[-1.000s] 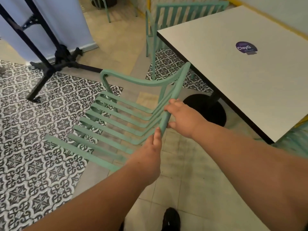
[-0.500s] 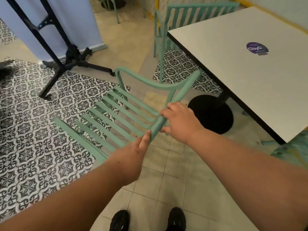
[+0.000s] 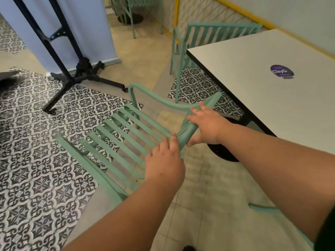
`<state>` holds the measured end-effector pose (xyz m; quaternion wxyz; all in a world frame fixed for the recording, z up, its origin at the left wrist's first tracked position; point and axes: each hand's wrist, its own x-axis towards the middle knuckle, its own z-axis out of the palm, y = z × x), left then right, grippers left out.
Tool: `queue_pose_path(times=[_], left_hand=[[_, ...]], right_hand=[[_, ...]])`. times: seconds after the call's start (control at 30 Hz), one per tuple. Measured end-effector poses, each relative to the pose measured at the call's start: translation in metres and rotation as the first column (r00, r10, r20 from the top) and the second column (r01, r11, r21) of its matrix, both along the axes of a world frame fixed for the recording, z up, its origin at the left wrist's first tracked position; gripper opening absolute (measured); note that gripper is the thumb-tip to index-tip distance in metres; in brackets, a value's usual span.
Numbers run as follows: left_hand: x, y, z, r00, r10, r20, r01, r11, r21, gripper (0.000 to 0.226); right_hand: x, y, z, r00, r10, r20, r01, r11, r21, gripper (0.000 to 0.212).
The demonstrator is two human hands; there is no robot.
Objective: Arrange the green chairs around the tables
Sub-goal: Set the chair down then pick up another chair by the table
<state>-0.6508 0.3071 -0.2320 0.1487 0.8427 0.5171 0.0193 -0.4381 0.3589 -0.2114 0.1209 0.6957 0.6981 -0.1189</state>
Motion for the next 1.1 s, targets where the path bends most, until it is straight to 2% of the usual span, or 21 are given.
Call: queue_pose_path(times=[0.1, 0.27, 0.57, 0.73, 0.93, 1.1], left_hand=[[0.008, 0.008, -0.012, 0.998, 0.009, -0.056, -0.013, 0.997, -0.074, 0.072], [0.012, 0.013, -0.021, 0.999, 0.047, 0.018, -0.043, 0.986, -0.158, 0.061], [0.005, 0.017, -0.022, 0.995, 0.032, 0.093, -0.023, 0.995, -0.098, 0.043], [0.002, 0.016, -0.022, 0.995, 0.004, 0.096, 0.005, 0.996, -0.092, 0.046], [-0.005, 0.013, -0.019, 0.997, -0.078, 0.027, 0.08, 0.991, -0.106, 0.058], [-0.02, 0.012, -0.018, 0.989, -0.135, 0.054, 0.139, 0.987, -0.076, 0.051]], right_hand=[[-0.002, 0.002, -0.012, 1.0, 0.023, -0.004, -0.022, 1.0, 0.018, 0.11], [-0.001, -0.001, -0.021, 0.996, -0.017, -0.086, 0.022, 0.998, 0.053, 0.098], [-0.008, -0.002, -0.014, 0.998, 0.003, -0.061, 0.001, 0.998, 0.069, 0.089], [-0.013, -0.006, -0.008, 0.999, -0.022, -0.031, 0.024, 0.999, 0.045, 0.088], [-0.015, -0.024, -0.009, 0.996, -0.08, -0.048, 0.083, 0.995, 0.056, 0.094], [-0.026, -0.04, -0.004, 0.99, -0.135, -0.038, 0.136, 0.99, 0.038, 0.097]])
